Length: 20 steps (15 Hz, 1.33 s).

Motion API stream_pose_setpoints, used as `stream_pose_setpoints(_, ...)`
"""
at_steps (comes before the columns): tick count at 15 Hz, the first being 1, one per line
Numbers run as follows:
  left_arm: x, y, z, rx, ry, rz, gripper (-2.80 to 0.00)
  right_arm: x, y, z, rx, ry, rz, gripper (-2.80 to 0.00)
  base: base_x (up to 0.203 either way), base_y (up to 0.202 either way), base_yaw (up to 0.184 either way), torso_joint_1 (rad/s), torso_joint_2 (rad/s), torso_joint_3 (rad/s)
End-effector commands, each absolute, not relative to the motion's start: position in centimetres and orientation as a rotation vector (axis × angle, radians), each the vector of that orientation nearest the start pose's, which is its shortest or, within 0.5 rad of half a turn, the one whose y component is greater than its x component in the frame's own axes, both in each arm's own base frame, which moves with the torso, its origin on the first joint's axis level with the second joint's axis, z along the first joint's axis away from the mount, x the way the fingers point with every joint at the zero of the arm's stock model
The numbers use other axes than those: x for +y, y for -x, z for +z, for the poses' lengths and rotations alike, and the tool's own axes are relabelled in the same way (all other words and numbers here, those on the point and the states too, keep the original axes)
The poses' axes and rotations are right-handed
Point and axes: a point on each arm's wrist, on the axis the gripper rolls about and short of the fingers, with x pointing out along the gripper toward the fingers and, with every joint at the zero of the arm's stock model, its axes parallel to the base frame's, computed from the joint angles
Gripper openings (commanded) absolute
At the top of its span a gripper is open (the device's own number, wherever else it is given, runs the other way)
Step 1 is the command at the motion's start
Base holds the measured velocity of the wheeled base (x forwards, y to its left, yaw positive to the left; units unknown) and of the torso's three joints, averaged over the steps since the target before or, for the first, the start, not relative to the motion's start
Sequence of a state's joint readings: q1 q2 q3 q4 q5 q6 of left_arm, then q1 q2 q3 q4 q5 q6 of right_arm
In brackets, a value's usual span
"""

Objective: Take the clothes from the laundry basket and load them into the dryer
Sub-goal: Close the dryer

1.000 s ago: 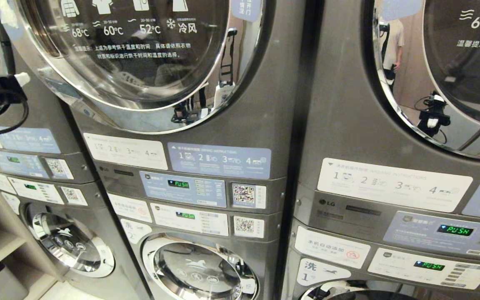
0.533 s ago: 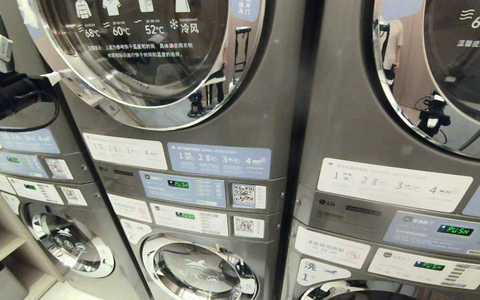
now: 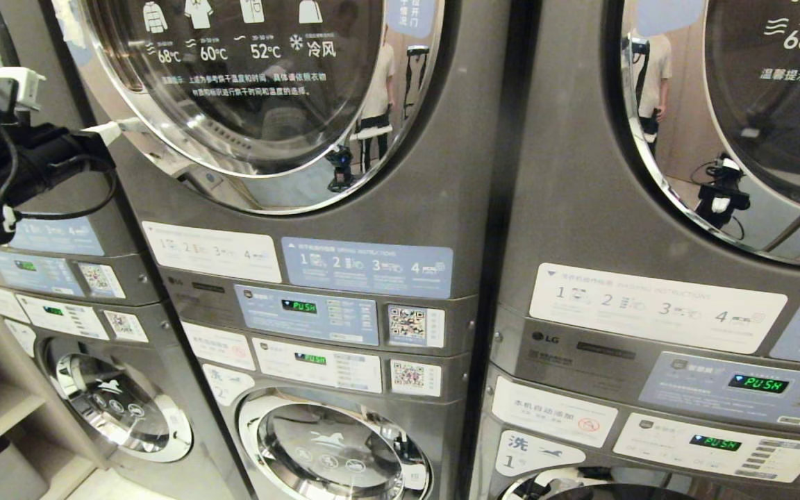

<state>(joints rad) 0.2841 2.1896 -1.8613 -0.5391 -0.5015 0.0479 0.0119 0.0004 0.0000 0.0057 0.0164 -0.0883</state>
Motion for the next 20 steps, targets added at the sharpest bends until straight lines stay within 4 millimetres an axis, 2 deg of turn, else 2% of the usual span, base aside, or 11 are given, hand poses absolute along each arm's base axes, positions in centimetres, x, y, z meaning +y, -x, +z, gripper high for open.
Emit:
stream_pose_setpoints(1,11.9,-45.8,27.1,-0.203,-0.129,-0.228,-2.80,0.0,2.3,7.5,0.005,0.089,0.029,-2.80,0.000,0.000,0.000,0.000,0.00,0.000)
stream_pose_setpoints(5,10.6,-46.5,26.8,-0.204,-0.126,-0.261,-2.80,0.0,2.3,7.5,0.005,0.089,0.029,-2.80,0.000,0.000,0.000,0.000,0.00,0.000)
stream_pose_setpoints(14,7.3,-46.3,28.2,-0.237,-0.131,-0.318,-2.80,0.0,2.3,7.5,0.005,0.086,0.028,-2.80,0.000,0.000,0.000,0.000,0.00,0.000)
stream_pose_setpoints(18,7.3,-46.7,27.6,-0.225,-0.125,-0.277,-2.80,0.0,2.3,7.5,0.005,0.086,0.028,-2.80,0.000,0.000,0.000,0.000,0.00,0.000)
stream_pose_setpoints(20,7.4,-46.4,28.1,-0.238,-0.130,-0.260,-2.80,0.0,2.3,7.5,0.005,0.086,0.028,-2.80,0.000,0.000,0.000,0.000,0.00,0.000)
